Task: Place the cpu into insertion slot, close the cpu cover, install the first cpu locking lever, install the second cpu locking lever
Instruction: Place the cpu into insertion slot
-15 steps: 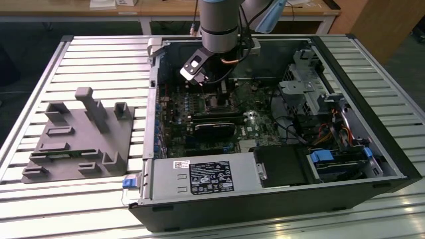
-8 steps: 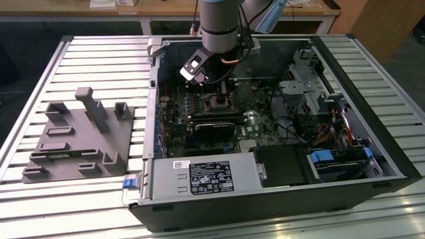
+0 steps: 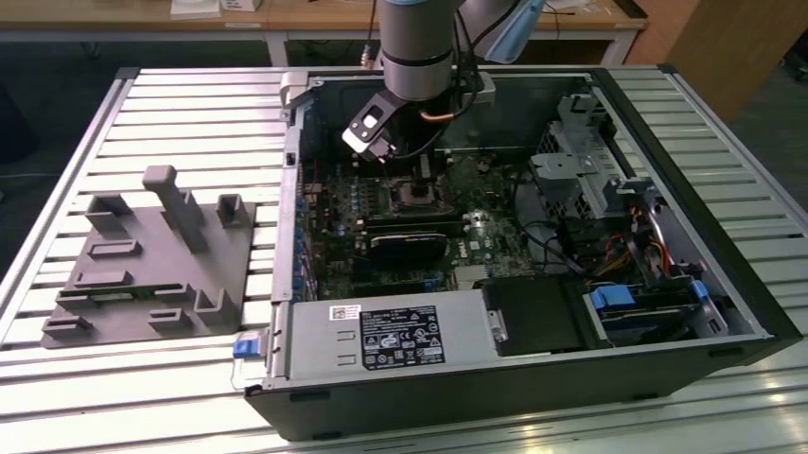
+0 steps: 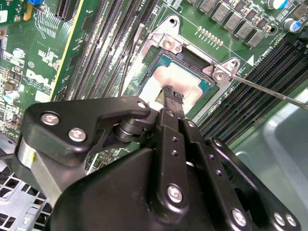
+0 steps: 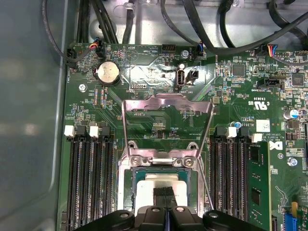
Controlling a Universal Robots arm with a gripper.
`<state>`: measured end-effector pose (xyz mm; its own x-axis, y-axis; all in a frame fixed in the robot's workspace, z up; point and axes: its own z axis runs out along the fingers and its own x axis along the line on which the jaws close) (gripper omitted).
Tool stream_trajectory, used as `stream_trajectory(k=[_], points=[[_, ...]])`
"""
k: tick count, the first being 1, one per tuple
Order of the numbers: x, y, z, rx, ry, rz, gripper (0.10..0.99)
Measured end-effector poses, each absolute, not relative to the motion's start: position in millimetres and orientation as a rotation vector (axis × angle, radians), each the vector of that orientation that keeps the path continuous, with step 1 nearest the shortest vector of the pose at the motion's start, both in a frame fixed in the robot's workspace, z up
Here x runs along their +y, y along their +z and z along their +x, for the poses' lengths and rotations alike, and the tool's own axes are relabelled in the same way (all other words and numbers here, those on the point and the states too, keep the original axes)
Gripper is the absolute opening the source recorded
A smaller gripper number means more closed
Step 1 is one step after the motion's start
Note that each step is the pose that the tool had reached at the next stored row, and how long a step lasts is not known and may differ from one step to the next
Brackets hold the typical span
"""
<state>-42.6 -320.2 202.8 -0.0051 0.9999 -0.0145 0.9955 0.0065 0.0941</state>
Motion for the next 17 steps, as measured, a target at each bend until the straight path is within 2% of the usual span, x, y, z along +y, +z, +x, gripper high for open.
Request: stream_trajectory(k=[5,17], points=[[-320.4,202.6,-42.6,2.19,0.131,2.181,0.106],[-320.5,199.0,-44.7,2.19,0.131,2.182,0.106]])
